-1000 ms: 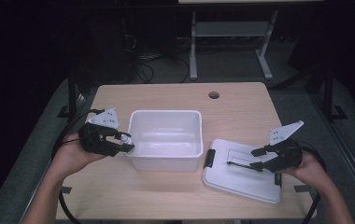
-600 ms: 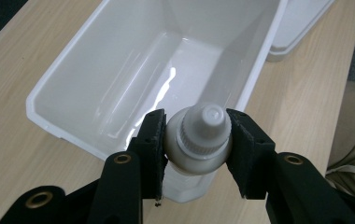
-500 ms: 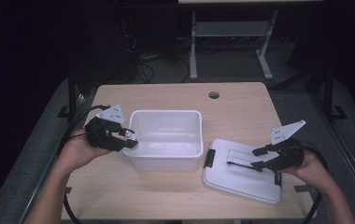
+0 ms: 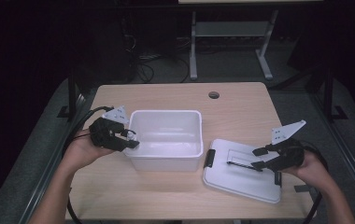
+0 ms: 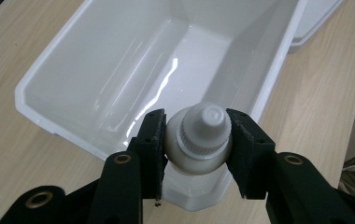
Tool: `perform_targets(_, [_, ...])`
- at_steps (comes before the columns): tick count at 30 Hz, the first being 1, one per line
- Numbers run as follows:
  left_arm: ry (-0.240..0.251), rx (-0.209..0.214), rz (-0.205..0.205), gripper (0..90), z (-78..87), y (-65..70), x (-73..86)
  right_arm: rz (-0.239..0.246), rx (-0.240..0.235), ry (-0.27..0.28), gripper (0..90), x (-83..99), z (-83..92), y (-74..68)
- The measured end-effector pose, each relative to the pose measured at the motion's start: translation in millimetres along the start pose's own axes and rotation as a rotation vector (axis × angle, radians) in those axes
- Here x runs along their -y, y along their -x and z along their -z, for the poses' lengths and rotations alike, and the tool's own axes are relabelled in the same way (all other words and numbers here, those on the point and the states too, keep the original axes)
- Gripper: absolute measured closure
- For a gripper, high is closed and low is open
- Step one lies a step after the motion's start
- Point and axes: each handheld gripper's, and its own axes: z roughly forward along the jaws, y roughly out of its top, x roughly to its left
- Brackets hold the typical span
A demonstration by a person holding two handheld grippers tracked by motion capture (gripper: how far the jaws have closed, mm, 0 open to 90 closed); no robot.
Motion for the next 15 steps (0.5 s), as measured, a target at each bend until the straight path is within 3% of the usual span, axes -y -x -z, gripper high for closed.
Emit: perform_targets(15, [-0.001,0.018,0.03,59.6,-16.3,-2.8,9.4,-0.002,-0.002,-0.001,47.3,1.3,-1.1,0.3])
